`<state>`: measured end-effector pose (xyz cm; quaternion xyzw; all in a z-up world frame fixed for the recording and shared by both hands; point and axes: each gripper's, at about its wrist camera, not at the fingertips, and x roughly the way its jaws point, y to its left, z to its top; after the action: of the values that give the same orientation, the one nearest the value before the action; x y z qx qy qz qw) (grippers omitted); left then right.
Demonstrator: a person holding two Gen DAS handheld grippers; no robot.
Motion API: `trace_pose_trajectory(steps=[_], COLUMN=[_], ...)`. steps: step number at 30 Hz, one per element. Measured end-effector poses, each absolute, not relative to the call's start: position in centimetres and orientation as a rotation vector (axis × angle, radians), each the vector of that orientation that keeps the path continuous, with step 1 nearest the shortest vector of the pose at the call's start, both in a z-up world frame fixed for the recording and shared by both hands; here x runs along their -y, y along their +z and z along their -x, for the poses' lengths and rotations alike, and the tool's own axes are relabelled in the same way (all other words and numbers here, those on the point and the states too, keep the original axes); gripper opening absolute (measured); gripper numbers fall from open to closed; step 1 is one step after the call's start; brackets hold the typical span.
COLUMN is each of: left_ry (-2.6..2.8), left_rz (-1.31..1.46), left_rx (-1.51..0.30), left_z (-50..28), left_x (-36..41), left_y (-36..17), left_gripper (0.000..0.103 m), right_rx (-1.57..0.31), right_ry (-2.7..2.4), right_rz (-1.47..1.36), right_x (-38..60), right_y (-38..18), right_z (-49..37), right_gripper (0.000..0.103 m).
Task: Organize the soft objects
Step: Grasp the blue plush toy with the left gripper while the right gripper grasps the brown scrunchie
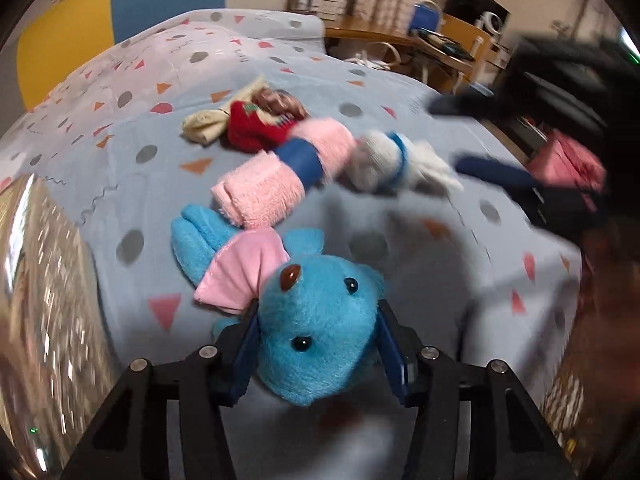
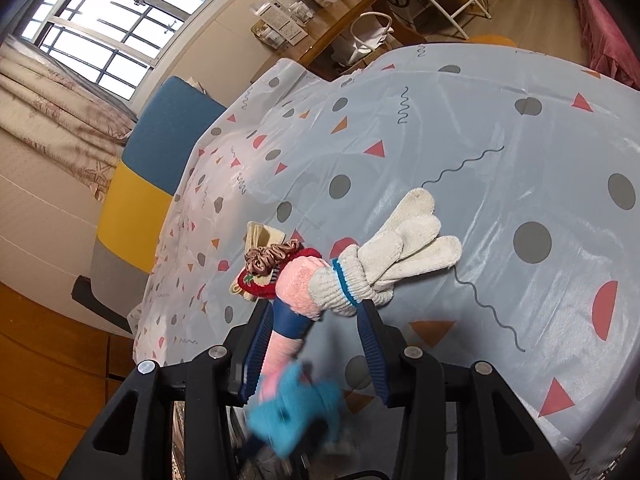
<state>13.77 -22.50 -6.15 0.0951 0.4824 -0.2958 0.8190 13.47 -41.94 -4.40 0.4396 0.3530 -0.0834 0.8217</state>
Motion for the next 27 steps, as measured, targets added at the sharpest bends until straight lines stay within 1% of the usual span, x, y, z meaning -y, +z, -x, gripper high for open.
trace_pose_trajectory(steps=[5,10,14,27], left_ry=[-0.669,-0.694,-0.693,-0.722], left_rz=[-0.214,-0.163,-0.137,-0.077], left_rx=[-1.008,-1.008,-1.010,-1.017], left_z=[-10.9,-11.0,-11.1,-11.2], left_x=[20.2,19.0,18.9,18.0], left_y=[-6.3,-6.8,-7.0,-7.7], left_gripper=[0.055,0.056,0.057,0.061], right_rx=[-0.820,-0.898,-0.933,-1.048], right_ry=[-0.088,0.043,0.066,-0.039], right_rz=[-0.888,-0.701,-0.592,-0.595], right_x=[40.4,37.2,36.6,38.1], right_y=[-4.5,-3.2,-2.2,-5.5], right_z=[-14.6,-17.0,-20.0,-31.1], right_gripper=[0.044,0.044,0.044,0.044])
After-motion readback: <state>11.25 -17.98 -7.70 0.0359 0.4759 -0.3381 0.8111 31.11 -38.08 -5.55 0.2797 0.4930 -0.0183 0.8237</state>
